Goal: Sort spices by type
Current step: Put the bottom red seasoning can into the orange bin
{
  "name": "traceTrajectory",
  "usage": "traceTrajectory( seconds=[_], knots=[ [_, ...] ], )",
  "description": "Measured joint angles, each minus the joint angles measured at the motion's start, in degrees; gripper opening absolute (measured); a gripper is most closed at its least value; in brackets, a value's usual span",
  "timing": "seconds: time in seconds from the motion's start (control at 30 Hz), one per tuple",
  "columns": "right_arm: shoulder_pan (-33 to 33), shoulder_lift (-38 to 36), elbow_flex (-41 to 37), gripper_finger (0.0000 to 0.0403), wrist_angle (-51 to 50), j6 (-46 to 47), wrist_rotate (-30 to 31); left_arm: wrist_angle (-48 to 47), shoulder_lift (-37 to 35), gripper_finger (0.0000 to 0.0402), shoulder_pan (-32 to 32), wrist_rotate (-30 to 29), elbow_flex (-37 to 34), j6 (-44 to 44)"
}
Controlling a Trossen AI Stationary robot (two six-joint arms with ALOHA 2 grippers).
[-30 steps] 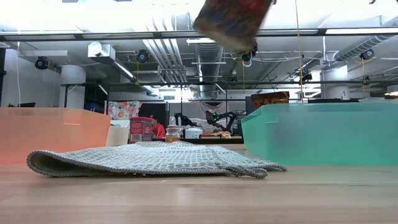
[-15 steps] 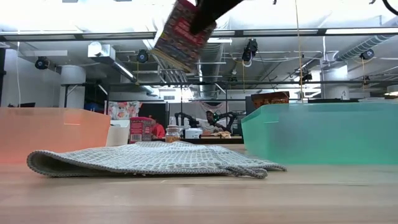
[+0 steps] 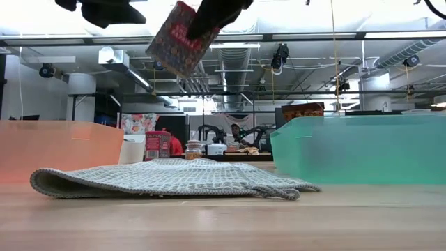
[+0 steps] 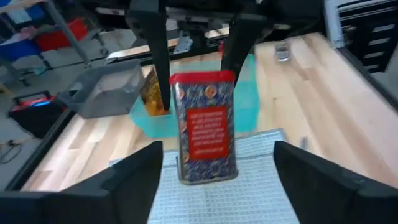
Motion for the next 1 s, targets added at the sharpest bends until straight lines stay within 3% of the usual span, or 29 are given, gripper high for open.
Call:
traceTrajectory(
  seconds=[0.17,0.63,0.87,1.0],
  knots=[
    [-0.82,0.01,0.19,0.0206,0.47,0.05,-0.02,2.49,1.52,0.0329,0.96,-0.45,0.18,0.09],
    [-1.51,-0.18,0.22,0.0206,1.08,-4.62,-0.24,5.26,7.91,0.0331,6.79,-0.28,0.2,-2.04],
    [-1.49,-0.56,0.26,0.0206,2.99,-4.89,-0.14,6.2,9.77,0.0303,7.48,-0.24,0.2,-2.27],
    [-1.47,-0.58,0.28,0.0206,3.01,-4.99,-0.11,7.7,10.85,0.0238,7.45,-0.19,0.22,-2.23]
  ],
)
